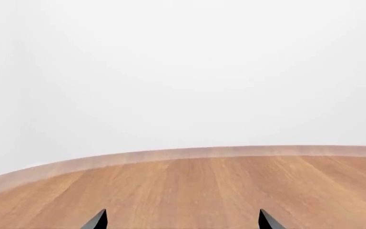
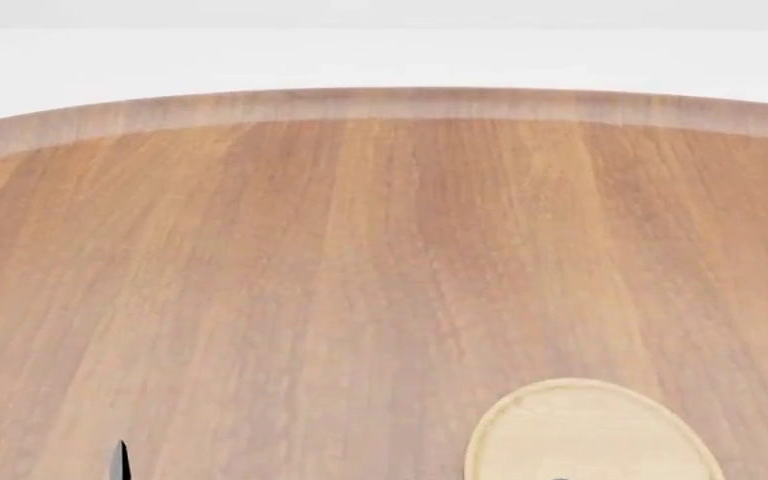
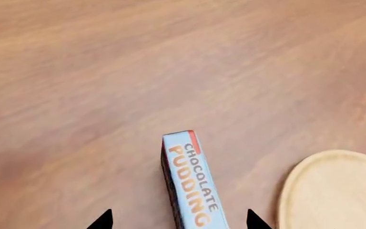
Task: Put the chocolate pudding to the left of the plate.
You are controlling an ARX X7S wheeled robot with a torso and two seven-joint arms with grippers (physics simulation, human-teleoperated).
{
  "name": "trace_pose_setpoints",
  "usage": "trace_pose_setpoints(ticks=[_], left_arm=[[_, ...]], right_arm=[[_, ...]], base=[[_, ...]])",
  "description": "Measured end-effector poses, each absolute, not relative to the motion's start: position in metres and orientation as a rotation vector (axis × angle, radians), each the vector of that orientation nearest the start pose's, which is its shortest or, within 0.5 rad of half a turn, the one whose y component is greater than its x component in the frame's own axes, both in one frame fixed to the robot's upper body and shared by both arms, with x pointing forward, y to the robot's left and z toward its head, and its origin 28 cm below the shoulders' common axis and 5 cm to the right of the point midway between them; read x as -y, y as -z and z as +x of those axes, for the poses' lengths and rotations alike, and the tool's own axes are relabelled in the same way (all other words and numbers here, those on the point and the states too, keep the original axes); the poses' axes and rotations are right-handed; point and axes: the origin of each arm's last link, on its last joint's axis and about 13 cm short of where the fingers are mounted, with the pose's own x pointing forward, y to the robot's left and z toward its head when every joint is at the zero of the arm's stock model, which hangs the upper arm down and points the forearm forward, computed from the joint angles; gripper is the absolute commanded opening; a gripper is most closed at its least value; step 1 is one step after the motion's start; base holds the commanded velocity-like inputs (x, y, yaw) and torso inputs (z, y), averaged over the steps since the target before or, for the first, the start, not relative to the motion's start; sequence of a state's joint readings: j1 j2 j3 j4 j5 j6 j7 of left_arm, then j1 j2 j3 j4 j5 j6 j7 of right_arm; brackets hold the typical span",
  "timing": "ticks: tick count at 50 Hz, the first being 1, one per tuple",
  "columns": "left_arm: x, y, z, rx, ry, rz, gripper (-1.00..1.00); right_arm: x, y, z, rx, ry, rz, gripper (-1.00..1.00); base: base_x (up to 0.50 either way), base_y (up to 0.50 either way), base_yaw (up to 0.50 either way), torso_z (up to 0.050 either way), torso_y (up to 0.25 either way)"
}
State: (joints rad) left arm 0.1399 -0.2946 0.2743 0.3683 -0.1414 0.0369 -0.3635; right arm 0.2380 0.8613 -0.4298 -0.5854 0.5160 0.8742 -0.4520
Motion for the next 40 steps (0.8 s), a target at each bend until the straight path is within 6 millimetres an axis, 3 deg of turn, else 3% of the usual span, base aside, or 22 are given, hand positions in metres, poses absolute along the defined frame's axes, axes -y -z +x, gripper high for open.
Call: trace_pose_setpoints(ticks=[13,40], left_arm=[[-0.202,-0.058,0.171,0.203,-0.006,0.033,1.00],[-0.200,-0.055,0.171,0.200,0.006,0.034,1.00]], right_arm=[[0.186,-0.111,0.200,-0.564,-0.911,-0.410,1.00],[0.192,-0.080,0.207,-0.560,-0.916,-0.326,1.00]], base=[[0.00,0.00,0.00,0.000,0.000],[0.00,0.00,0.00,0.000,0.000]])
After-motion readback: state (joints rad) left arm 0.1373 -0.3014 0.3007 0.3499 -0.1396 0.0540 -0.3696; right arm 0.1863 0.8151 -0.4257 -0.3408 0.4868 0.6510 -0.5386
